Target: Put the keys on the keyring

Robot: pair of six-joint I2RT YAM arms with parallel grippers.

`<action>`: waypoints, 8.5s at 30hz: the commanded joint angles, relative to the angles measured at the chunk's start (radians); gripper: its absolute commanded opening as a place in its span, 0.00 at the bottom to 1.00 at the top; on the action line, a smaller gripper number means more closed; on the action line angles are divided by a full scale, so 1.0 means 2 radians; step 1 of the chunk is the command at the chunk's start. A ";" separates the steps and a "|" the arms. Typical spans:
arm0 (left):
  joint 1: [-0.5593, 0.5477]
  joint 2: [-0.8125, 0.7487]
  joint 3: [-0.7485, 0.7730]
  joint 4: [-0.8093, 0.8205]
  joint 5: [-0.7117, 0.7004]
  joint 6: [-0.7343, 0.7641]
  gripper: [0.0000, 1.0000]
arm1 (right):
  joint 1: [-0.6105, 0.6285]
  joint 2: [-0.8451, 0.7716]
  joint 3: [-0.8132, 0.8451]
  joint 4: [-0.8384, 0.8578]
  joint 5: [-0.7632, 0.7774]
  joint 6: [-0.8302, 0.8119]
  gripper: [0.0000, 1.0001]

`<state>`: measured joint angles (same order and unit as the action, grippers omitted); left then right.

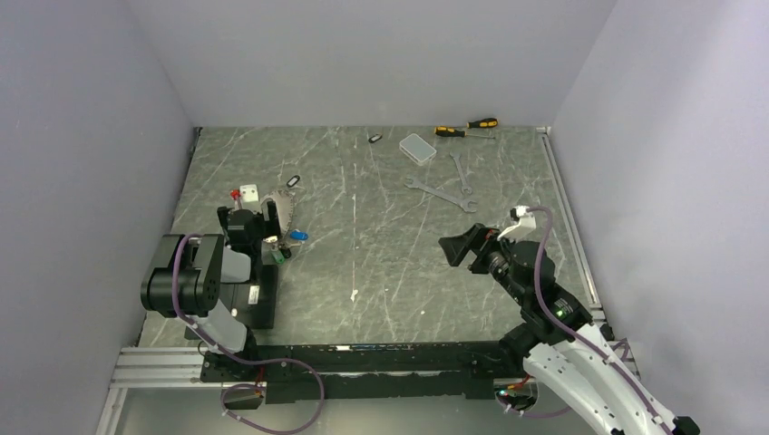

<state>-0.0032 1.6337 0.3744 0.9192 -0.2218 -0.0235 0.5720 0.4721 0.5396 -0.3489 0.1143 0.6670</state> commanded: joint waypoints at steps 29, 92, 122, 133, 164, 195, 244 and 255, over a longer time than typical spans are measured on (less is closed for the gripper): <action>0.030 0.154 0.543 -0.626 0.106 -0.264 0.79 | 0.002 0.003 0.021 -0.009 0.020 -0.054 1.00; -0.237 0.619 1.114 -0.657 0.223 -0.346 0.85 | 0.002 -0.125 0.101 -0.164 -0.066 0.024 1.00; -0.333 0.476 0.976 -0.570 -0.073 -0.098 0.56 | 0.002 -0.116 0.098 -0.164 -0.074 -0.017 1.00; -0.322 0.543 1.031 -0.539 -0.072 -0.128 0.49 | 0.001 -0.116 0.087 -0.161 -0.072 -0.022 1.00; -0.323 0.457 0.909 -0.449 -0.029 -0.108 0.00 | 0.002 -0.110 0.086 -0.162 -0.069 -0.027 1.00; -0.588 0.006 0.300 -0.608 -0.011 -0.250 0.00 | 0.001 -0.049 0.115 -0.142 -0.069 -0.048 1.00; -0.549 -0.390 0.374 -1.081 -0.416 -0.375 0.95 | 0.117 0.884 0.594 0.224 -0.245 -0.350 0.81; -0.533 -0.390 0.365 -1.045 -0.387 -0.336 0.96 | 0.144 1.031 0.787 0.178 -0.208 -0.377 0.69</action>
<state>-1.0828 0.8608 1.1053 -1.2163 -1.0050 -0.7242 0.8356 2.4962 2.0052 0.0250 -0.3225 -0.0490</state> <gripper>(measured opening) 0.957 0.724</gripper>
